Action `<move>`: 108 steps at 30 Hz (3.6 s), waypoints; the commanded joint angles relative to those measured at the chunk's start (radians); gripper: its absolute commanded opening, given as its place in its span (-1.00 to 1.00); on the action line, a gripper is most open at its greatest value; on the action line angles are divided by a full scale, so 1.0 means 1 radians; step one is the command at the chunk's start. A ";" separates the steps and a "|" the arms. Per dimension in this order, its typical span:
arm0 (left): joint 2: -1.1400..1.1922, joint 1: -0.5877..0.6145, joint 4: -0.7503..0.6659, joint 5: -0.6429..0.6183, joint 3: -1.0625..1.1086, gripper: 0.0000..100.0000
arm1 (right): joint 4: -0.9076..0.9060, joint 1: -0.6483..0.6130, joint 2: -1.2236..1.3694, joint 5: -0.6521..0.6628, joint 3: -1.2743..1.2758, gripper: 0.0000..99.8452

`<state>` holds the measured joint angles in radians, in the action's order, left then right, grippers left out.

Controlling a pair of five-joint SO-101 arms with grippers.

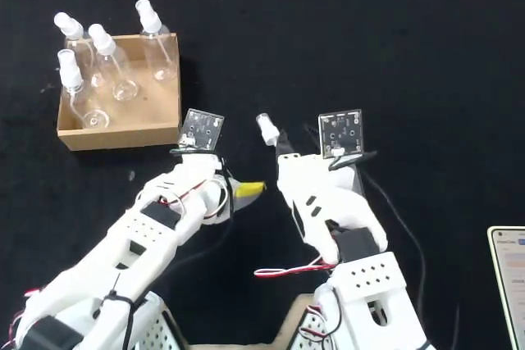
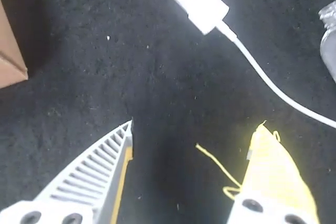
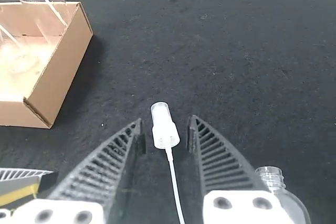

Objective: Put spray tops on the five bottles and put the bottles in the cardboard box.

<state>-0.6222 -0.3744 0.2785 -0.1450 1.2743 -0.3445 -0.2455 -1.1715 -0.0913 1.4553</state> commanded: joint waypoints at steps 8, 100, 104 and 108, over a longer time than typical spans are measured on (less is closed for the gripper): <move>-0.115 0.002 0.072 -0.003 -0.012 -0.33 | -0.164 0.011 -0.016 -0.003 -0.143 -0.72; -0.298 -0.013 0.215 0.097 0.018 -0.33 | -0.839 0.229 1.047 0.664 -0.812 -0.43; -0.298 -0.013 0.215 0.097 0.018 -0.33 | -0.804 0.229 1.047 0.721 -0.765 -0.43; -0.298 -0.013 0.215 0.097 0.016 -0.33 | -0.763 0.229 1.047 0.720 -0.751 -0.53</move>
<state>-0.8984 -0.3744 0.4902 -0.0545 1.3157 -1.1454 -0.0292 -0.0790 0.6191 0.7081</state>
